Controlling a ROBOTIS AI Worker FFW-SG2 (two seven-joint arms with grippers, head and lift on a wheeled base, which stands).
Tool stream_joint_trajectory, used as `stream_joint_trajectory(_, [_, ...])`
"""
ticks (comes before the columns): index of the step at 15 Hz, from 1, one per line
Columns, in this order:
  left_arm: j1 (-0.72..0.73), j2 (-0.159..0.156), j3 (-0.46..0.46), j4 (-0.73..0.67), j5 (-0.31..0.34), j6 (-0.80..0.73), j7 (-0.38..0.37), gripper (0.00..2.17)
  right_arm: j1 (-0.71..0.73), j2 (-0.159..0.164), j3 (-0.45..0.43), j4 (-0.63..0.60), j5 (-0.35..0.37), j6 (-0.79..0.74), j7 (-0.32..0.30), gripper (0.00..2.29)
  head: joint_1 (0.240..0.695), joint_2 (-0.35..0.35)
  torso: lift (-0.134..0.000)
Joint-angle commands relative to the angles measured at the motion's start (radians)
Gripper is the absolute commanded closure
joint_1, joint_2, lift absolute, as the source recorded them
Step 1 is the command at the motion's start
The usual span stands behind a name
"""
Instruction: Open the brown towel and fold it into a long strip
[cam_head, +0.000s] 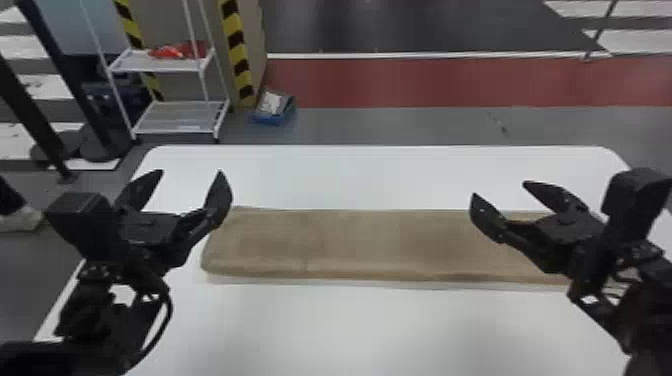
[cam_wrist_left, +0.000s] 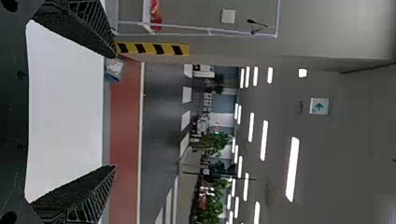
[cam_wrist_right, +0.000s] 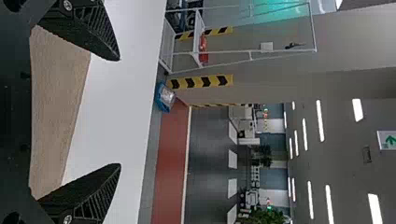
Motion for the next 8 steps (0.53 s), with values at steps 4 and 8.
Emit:
stream_joint_trajectory(4, [0.032,-0.017,-0.087,0.044,-0.062,-0.161,0.026,0.02,0.095,0.002,0.106,0.000,0.033,-0.172,-0.047,0.07,0.695,0.053,-0.123])
stream_joint_trajectory(8, [0.038,-0.020,-0.084,0.078,-0.062,-0.210,0.026,0.03,0.167,0.002,0.083,0.000,-0.012,-0.277,-0.094,0.08,0.695,0.059,-0.123])
